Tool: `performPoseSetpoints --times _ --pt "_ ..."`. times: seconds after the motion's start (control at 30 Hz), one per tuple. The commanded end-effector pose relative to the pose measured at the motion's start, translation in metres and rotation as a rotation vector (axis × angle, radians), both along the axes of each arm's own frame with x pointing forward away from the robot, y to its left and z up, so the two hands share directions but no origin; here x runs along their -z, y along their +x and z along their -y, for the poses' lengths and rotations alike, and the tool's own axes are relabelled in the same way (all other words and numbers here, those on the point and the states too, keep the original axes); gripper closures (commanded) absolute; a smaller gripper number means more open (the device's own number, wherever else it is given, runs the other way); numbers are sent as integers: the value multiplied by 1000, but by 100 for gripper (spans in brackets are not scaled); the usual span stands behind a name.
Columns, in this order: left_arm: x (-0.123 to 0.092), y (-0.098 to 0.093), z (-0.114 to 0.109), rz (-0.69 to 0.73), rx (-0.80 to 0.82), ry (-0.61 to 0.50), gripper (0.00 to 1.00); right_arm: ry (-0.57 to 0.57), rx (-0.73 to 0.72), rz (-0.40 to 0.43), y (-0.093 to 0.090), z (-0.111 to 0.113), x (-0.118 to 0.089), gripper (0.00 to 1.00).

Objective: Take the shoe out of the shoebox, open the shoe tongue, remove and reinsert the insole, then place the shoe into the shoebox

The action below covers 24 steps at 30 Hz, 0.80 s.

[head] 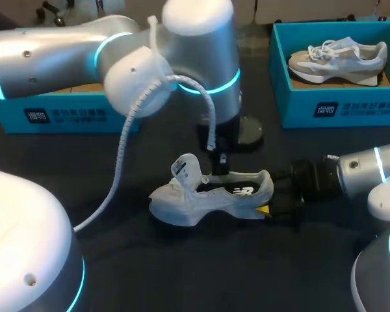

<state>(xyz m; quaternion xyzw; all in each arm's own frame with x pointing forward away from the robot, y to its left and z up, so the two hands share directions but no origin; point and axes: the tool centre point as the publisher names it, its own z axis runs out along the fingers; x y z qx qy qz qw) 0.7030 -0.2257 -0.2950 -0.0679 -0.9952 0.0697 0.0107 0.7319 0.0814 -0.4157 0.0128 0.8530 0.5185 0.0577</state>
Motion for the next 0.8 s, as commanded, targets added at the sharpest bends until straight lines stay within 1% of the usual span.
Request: performPoseSetpoints --times 0.03,0.1,0.8 --pt "19 6 19 -13 6 41 100 -5 2 0 0 -2 0 100" --pt "25 7 21 -13 -6 61 100 -5 2 0 0 -2 0 100" --pt "25 7 21 -13 -6 61 100 -5 2 0 0 -2 0 100"
